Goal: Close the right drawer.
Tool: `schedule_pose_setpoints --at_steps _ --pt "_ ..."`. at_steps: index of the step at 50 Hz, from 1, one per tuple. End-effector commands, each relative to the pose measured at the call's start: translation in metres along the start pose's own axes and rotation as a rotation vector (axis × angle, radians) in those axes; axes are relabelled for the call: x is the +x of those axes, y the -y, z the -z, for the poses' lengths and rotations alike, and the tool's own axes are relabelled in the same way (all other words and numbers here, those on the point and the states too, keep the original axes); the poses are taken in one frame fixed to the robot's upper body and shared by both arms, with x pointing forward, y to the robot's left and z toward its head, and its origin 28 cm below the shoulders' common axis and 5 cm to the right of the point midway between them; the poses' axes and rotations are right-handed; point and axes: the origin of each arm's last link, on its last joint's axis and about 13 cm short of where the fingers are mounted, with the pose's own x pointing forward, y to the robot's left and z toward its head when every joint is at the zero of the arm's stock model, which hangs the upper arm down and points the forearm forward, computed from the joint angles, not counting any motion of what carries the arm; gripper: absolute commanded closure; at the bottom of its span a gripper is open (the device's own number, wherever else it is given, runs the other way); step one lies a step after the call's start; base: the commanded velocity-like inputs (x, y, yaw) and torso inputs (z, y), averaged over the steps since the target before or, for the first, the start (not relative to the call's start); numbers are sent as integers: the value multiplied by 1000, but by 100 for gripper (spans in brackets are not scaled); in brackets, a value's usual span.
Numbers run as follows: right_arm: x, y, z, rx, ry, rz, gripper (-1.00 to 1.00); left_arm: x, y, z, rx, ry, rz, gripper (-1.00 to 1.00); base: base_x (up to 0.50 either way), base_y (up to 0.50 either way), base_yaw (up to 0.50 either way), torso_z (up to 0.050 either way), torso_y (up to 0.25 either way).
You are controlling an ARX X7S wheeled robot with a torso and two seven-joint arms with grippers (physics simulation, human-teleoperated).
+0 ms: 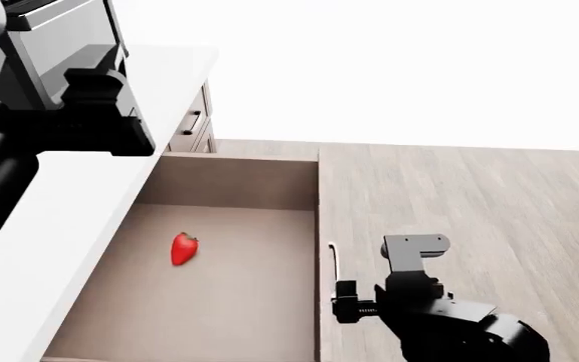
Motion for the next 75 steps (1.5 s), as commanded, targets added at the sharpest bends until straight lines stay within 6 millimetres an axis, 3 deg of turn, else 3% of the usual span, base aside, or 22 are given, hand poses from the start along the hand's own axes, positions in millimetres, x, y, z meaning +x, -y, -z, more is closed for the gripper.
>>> schedule_pose_setpoints --at_steps 1,50,75 --pt "16 -25 8 -44 -37 -45 -100 0 0 -1 -2 0 -1 -100 0 0 0 0 0" --pt "65 -121 12 -134 -36 -189 -100 -1 -1 -1 -9 3 8 -100 0 0 0 0 0" --pt "54 -151 17 -162 37 -368 -100 -1 -1 -2 -15 4 15 -100 0 0 0 0 0"
